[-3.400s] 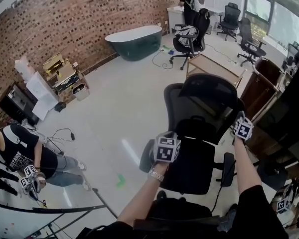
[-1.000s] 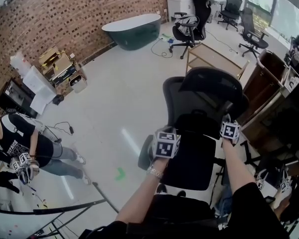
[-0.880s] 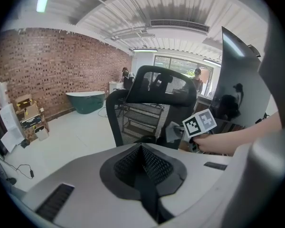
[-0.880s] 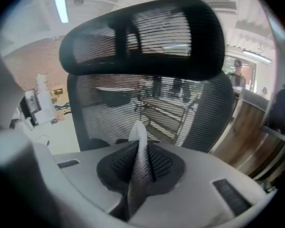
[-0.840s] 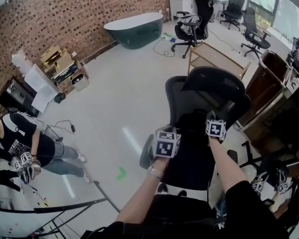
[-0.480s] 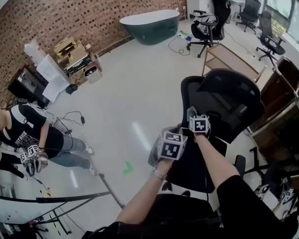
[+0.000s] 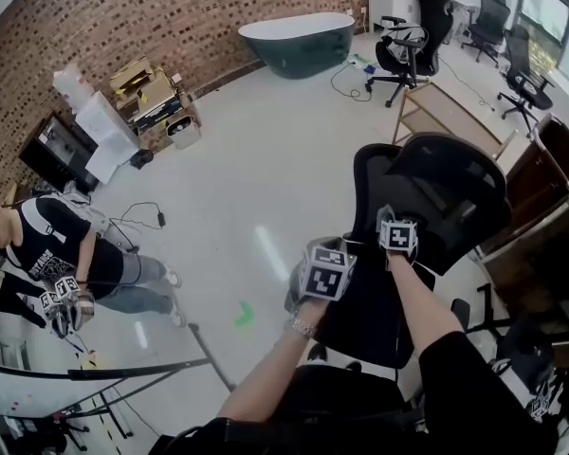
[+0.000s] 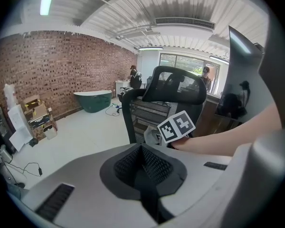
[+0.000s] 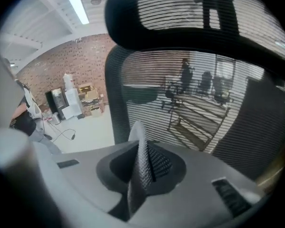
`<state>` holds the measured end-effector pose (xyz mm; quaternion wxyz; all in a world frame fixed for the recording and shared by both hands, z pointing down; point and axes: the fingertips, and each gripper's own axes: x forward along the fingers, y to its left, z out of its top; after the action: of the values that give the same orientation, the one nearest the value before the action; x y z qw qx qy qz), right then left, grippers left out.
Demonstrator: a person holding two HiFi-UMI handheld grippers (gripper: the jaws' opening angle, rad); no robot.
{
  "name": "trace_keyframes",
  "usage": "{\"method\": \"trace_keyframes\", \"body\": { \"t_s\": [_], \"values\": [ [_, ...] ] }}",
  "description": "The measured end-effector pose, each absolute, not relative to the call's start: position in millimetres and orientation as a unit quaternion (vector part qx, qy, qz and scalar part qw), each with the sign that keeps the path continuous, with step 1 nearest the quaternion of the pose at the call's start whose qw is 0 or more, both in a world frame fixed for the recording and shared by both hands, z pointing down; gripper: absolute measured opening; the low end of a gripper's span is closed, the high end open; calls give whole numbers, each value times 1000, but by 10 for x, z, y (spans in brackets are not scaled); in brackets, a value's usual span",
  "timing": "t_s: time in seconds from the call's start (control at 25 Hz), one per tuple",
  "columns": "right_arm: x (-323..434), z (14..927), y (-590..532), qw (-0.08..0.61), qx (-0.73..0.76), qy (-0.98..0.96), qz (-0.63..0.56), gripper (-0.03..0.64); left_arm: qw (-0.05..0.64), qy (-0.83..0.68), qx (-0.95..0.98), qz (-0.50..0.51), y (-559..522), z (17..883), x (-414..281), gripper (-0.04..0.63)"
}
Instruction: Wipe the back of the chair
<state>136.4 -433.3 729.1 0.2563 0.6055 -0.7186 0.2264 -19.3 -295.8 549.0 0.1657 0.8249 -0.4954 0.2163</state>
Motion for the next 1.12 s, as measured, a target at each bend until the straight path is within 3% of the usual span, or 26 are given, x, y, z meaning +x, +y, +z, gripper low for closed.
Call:
{"method": "trace_keyframes", "body": {
  "t_s": [0.8, 0.96, 1.12],
  "values": [
    [4321, 7393, -3118, 258, 752, -545, 265, 29, 169, -414, 868, 217, -2757, 5504, 665, -8],
    [4096, 7517, -3041, 245, 745, -550, 287, 28, 172, -421, 864, 216, -2748, 5503, 594, -8],
    [3104, 7499, -3382, 222, 707, -617, 264, 28, 173, -438, 855, 217, -2788, 5515, 412, -8]
  ]
}}
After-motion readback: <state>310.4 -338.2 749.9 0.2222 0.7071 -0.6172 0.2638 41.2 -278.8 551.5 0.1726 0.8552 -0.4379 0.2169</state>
